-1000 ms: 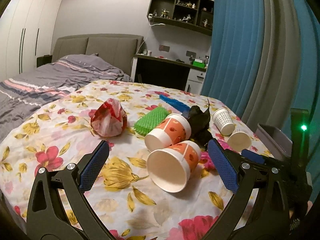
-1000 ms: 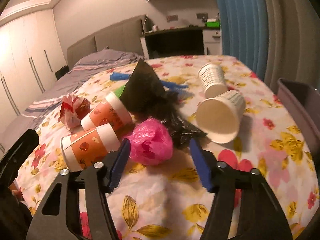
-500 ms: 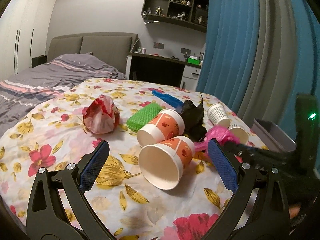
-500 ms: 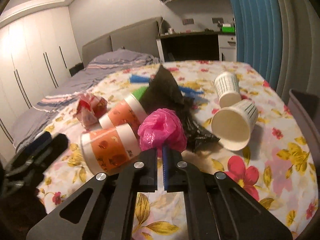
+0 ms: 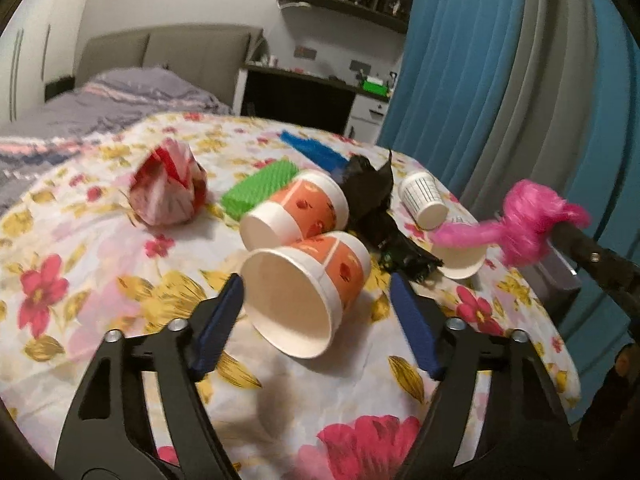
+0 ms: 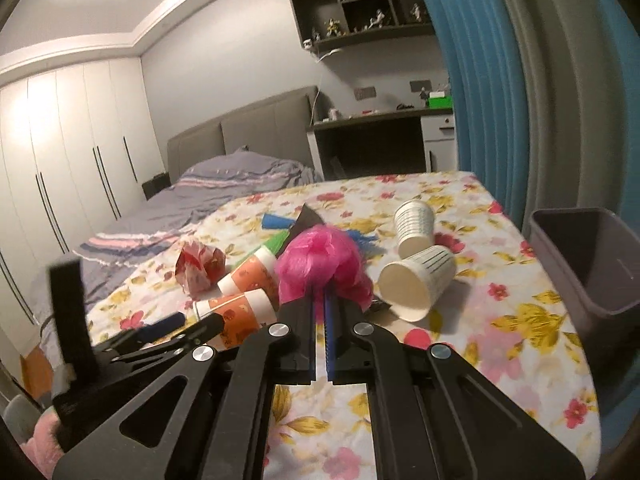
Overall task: Collect trash
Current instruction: 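Grasp the second pink plastic bag with the right gripper, then grasp the orange-printed paper cup rim with the left gripper while the right gripper lifts the pink bag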
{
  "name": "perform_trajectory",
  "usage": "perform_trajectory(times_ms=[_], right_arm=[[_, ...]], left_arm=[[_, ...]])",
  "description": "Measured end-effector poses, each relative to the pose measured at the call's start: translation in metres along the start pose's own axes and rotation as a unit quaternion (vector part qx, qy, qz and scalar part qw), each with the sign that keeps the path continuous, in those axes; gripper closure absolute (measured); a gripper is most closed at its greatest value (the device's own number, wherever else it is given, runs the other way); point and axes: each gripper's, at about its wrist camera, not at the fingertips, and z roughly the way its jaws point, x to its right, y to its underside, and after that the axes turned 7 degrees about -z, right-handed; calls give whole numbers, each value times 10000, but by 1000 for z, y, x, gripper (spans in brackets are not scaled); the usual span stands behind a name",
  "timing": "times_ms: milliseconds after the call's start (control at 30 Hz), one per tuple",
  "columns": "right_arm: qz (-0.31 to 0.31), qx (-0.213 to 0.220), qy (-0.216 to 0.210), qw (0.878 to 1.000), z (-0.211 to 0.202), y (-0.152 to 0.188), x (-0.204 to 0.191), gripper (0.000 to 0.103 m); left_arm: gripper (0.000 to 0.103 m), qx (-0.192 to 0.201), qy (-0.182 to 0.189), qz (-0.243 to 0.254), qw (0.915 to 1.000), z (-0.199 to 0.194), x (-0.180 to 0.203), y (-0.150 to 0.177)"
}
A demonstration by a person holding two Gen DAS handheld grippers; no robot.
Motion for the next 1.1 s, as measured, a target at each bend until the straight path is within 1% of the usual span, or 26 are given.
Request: perform_trajectory(times_ms=[33,100,133,200,233,300,333,433,500,533,567,600,633,733,833,933,1000,1033,1100], right_arm=[[21,51,20,10000,-6,0,3,99],[25,102,65,9999,-12,0,5,99],[13,121,87,9999,-14,1,6,99],[-41,122,154,9998,-15,4,7,101],[-92,71,218,9997,-12,7,8,101],[-107,-71,309,9994,-7,14,12,101],[-52,-174,302,9994,-4,19,16,101],[89,-293,341,9989,-4,34,23,100],[160,-341,397,9985,-5,38,26,91],[187,-396,443,9981,-4,40,29,80],[230,-447,494,9975,-1,42,32,62],[291,-498,496,9971,2,43,34,55],[336,-516,497,9969,4,44,36,52],[377,-692,563,9953,19,45,37,51],[461,-918,467,9936,37,44,38,51],[443,-1084,526,9917,54,44,38,51],[564,-1197,483,9900,62,44,42,51],[612,-1238,462,9893,66,44,43,52],[597,-1349,482,9879,71,45,43,58]], left_arm=[[42,-80,47,-40,9999,3,-1,0],[53,-148,106,-43,9998,6,-1,2],[55,-174,145,-44,9997,7,-1,2],[73,-256,224,-55,9994,10,0,3],[76,-294,247,-55,9992,12,1,3],[90,-363,235,-31,9991,15,2,5],[91,-385,247,-26,9989,16,2,5],[94,-383,282,44,9989,14,4,7],[99,-376,352,68,9986,14,5,7],[100,-372,381,84,9985,15,7,7],[101,-345,399,140,9985,14,10,8],[101,-326,411,181,9985,14,12,9],[101,-311,437,211,9983,13,13,9],[101,-267,511,286,9979,8,15,11],[101,-263,604,272,9975,3,15,9],[101,-189,660,336,9971,-7,16,8],[101,-130,686,389,9968,-13,17,6],[101,-111,697,399,9967,-14,17,5],[101,-97,729,395,9965,-16,17,4]])
